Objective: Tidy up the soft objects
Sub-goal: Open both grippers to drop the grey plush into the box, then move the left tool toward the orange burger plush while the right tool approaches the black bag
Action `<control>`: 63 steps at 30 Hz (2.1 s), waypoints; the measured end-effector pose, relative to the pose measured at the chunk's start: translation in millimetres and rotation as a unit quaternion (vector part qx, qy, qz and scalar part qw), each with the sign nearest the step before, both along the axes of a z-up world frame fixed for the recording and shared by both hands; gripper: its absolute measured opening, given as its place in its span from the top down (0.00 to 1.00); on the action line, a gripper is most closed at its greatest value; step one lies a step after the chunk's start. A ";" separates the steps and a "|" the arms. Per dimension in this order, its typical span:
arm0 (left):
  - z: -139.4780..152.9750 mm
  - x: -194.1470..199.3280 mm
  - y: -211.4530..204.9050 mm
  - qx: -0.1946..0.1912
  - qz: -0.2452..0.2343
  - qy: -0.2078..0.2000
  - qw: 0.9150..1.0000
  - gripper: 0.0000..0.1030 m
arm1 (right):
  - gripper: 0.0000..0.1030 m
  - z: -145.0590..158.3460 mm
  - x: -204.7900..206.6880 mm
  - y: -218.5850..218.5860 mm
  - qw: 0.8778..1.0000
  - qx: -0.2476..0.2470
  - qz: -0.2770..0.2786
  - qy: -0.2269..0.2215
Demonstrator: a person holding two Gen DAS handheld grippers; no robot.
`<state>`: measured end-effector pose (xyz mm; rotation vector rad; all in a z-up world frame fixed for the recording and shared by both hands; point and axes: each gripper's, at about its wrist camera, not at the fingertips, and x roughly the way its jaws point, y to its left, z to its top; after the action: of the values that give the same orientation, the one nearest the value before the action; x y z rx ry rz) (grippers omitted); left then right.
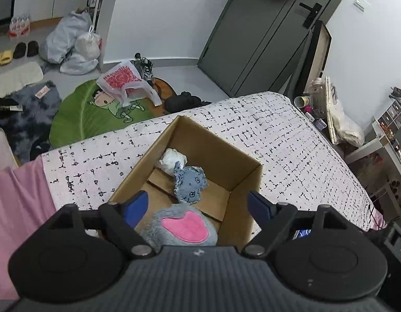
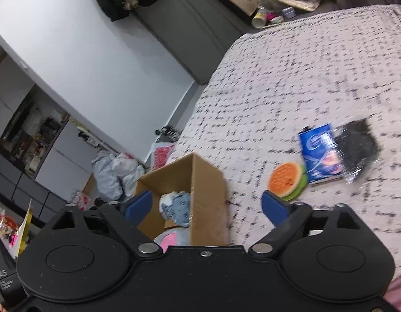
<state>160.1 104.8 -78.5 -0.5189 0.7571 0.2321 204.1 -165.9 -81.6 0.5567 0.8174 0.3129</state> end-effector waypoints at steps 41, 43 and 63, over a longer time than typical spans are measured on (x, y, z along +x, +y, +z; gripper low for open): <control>41.3 23.1 -146.2 0.071 -0.084 -0.032 0.993 0.10 | 0.00 20.8 0.5 -171.8 0.997 0.023 -0.077 0.021; 39.1 28.3 -152.8 0.076 -0.094 -0.032 0.992 0.10 | 0.00 15.4 2.8 -175.6 0.996 0.027 -0.082 0.029; -23.8 88.4 -166.8 0.054 -0.127 0.034 0.990 0.10 | 0.02 -35.6 33.9 -162.3 0.991 0.038 -0.087 0.095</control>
<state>248.5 -62.0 -102.3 -0.3096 0.8632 0.0530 238.0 -328.2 -117.1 0.7322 0.9357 0.1333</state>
